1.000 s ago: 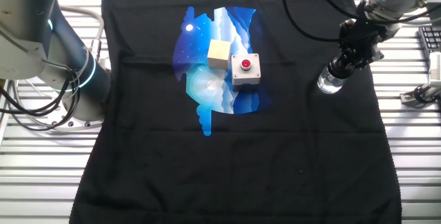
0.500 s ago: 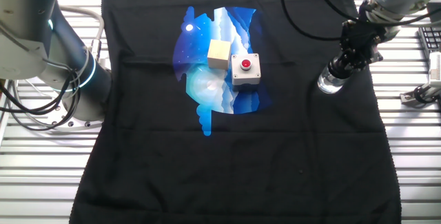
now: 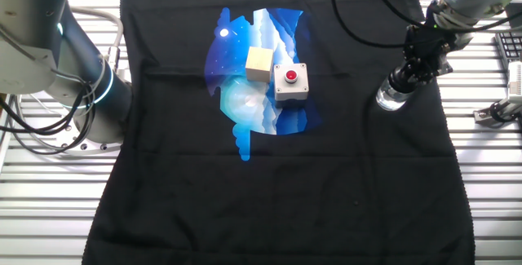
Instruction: Screw the lid onto the jar
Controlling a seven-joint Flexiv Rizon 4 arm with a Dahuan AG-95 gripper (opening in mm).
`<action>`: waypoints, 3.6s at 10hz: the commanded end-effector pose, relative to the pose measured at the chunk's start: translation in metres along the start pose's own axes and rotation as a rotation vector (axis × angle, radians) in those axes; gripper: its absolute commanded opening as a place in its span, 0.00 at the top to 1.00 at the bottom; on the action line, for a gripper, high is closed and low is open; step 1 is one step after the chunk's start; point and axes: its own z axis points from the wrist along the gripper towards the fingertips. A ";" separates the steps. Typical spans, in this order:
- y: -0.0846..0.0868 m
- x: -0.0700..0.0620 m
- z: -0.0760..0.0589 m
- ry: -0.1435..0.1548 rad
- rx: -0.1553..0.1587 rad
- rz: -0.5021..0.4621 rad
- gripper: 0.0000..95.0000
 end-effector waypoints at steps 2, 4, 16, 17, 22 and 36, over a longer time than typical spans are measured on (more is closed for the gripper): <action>0.000 -0.001 0.004 -0.005 -0.005 0.007 1.00; 0.000 -0.001 0.003 0.007 0.003 0.006 1.00; 0.002 -0.004 -0.001 -0.005 -0.009 -0.150 0.20; 0.002 -0.005 -0.002 -0.002 -0.005 -0.184 0.20; 0.004 -0.008 -0.004 -0.013 -0.001 -0.420 0.20; 0.007 -0.010 0.000 -0.024 -0.005 -1.062 0.00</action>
